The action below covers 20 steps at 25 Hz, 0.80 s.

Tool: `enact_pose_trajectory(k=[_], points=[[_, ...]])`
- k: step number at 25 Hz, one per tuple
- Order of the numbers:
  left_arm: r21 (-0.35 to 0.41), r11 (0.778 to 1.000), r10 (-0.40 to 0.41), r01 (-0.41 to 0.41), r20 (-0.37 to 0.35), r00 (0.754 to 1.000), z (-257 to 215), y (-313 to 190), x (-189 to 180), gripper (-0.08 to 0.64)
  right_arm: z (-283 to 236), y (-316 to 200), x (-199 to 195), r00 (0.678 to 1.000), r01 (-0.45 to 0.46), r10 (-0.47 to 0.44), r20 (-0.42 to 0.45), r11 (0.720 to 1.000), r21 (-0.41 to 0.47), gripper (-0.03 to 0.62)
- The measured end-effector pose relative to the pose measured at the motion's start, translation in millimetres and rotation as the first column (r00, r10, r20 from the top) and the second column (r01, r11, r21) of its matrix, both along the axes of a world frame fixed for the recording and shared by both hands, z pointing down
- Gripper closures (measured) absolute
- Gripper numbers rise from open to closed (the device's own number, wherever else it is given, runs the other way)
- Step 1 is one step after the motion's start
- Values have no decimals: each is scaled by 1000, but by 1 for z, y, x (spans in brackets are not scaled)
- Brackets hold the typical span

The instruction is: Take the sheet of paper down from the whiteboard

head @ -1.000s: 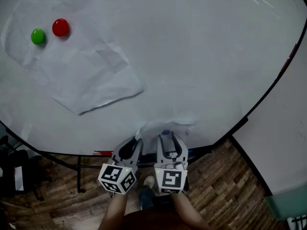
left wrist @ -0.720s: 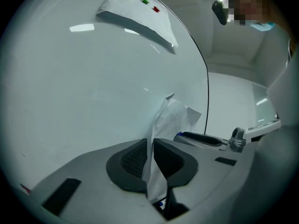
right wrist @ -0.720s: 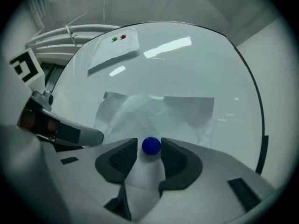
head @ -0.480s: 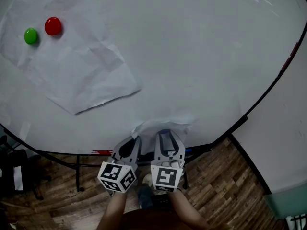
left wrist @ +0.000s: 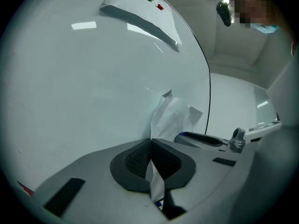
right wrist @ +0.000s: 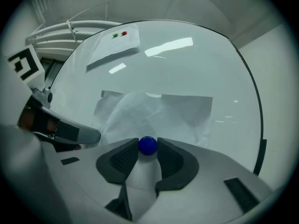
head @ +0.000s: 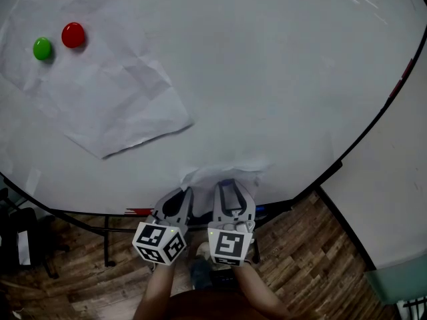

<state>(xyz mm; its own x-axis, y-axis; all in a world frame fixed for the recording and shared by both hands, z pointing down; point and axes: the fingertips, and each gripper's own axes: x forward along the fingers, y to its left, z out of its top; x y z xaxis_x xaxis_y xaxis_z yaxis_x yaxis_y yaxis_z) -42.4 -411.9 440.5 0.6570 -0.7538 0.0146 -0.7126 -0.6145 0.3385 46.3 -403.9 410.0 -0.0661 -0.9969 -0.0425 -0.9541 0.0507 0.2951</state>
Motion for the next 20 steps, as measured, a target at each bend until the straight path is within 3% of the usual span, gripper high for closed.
enact_pose_trajectory(k=[11, 20], points=[[-27, 1000, 8, -9, -39, 999, 0, -1, 0, 535, 3, 4, -1, 999, 44, -44, -6, 999, -31, 457], [-72, 997, 3, -12, -123, 992, 0, -1, -2, 535, 9, 19, -1, 997, 66, -67, -22, 997, -42, 457]])
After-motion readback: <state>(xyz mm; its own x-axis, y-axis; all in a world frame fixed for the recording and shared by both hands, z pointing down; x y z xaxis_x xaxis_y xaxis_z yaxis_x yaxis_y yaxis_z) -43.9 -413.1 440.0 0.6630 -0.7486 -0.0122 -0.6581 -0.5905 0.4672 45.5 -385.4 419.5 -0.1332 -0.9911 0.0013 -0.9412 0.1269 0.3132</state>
